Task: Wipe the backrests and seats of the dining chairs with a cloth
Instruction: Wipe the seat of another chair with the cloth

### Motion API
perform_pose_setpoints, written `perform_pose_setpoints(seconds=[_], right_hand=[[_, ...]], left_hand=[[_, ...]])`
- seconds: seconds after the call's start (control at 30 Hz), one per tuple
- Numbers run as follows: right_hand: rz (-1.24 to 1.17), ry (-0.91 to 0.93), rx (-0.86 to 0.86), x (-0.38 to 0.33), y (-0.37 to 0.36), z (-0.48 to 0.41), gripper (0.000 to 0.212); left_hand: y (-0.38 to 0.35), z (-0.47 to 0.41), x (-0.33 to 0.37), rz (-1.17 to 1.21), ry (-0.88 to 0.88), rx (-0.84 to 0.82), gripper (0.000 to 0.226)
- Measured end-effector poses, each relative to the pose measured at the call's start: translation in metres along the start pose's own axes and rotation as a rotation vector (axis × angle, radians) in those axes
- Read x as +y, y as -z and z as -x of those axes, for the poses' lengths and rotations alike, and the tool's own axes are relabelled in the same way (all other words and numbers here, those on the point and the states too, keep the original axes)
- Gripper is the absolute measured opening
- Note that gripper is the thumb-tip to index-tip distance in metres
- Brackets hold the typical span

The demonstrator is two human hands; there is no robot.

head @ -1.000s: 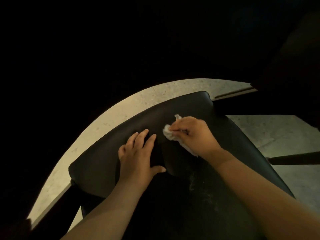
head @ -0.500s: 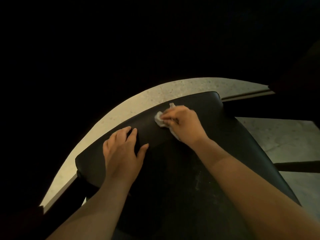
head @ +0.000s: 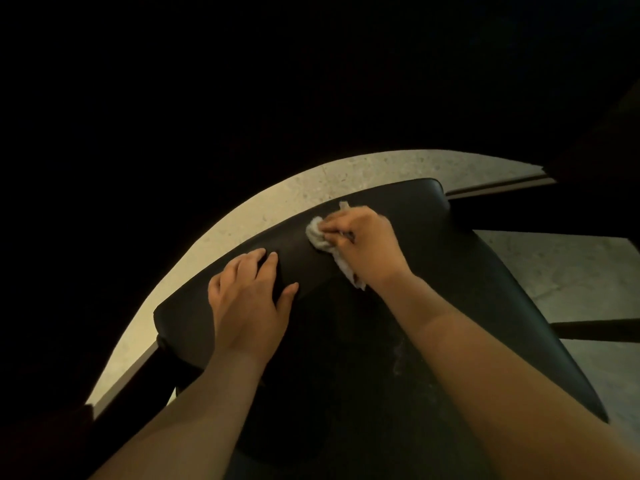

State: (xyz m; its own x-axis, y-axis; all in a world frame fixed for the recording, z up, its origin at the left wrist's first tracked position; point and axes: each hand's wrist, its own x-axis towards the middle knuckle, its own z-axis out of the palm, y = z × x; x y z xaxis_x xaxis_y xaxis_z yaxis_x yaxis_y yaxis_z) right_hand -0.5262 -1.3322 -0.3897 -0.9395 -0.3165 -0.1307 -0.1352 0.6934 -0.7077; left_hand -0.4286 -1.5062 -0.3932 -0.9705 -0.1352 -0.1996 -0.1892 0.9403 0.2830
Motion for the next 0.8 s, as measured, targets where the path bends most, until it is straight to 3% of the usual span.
perform_pose_setpoints(seconds=[0.13, 0.3, 0.5, 0.63, 0.8], right_hand=[[-0.014, 0.019, -0.071, 0.011, 0.019, 0.053, 0.019], [-0.068, -0.152, 0.257, 0.025, 0.055, 0.066, 0.019], [0.090, -0.323, 0.458, 0.056, 0.075, 0.037, 0.022], [0.034, -0.459, 0.416, 0.067, 0.060, 0.031, 0.035], [0.028, -0.273, 0.317, 0.057, 0.043, 0.071, 0.029]], left_hand=[[0.003, 0.000, 0.006, -0.030, 0.030, -0.028, 0.056], [0.006, -0.001, 0.035, -0.020, -0.146, 0.057, 0.049], [-0.006, -0.005, 0.053, -0.029, -0.222, -0.154, 0.070], [-0.013, -0.002, 0.047, -0.029, -0.244, -0.201, 0.080], [-0.016, -0.002, 0.045, -0.028, -0.244, -0.216, 0.099]])
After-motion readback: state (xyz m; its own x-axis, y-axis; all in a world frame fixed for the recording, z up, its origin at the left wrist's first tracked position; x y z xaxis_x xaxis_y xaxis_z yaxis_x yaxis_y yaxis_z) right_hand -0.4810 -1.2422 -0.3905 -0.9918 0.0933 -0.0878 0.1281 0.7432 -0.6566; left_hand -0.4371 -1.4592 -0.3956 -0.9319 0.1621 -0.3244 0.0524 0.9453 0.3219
